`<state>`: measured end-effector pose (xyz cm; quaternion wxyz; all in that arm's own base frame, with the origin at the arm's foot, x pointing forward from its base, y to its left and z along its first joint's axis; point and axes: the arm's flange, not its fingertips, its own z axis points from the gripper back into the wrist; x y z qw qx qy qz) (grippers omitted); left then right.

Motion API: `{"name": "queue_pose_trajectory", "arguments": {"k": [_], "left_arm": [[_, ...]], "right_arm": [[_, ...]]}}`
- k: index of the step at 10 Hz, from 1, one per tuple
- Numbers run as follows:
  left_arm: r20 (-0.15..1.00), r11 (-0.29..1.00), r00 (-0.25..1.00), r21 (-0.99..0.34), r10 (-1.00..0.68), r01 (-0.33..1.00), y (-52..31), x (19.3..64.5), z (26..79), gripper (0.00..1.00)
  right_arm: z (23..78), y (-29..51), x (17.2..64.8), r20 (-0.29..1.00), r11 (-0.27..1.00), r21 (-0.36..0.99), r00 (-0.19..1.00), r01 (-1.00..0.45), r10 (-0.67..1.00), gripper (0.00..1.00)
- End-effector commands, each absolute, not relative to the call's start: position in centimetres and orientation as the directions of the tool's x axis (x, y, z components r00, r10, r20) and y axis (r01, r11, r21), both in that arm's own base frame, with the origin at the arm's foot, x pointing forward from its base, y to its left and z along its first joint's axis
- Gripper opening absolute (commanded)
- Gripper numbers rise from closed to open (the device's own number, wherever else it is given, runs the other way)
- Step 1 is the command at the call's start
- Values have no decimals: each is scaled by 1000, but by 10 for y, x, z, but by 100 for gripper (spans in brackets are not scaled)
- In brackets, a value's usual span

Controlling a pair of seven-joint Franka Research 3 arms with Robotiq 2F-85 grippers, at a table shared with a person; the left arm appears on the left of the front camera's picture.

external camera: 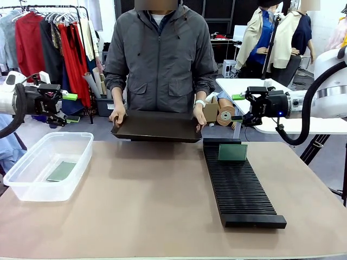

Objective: Sort PCBs into racks and boxes based on the side picked up.
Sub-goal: If the short side of the Blank PCB is picked up, insert it into the PCB Rack ; if the long side is picked up, place it in the Organizing box.

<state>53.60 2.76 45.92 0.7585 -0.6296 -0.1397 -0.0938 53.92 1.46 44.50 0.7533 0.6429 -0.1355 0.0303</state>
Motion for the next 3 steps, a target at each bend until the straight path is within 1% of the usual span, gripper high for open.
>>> {"name": "queue_pose_trajectory", "arguments": {"k": [1,3], "left_arm": [[340,195,940,-924,31,328,27,534,465,100],[340,195,940,-924,31,328,27,534,465,100]], "right_arm": [[447,15,539,243,172,960,961,-219,-131,100],[447,15,539,243,172,960,961,-219,-131,100]]}}
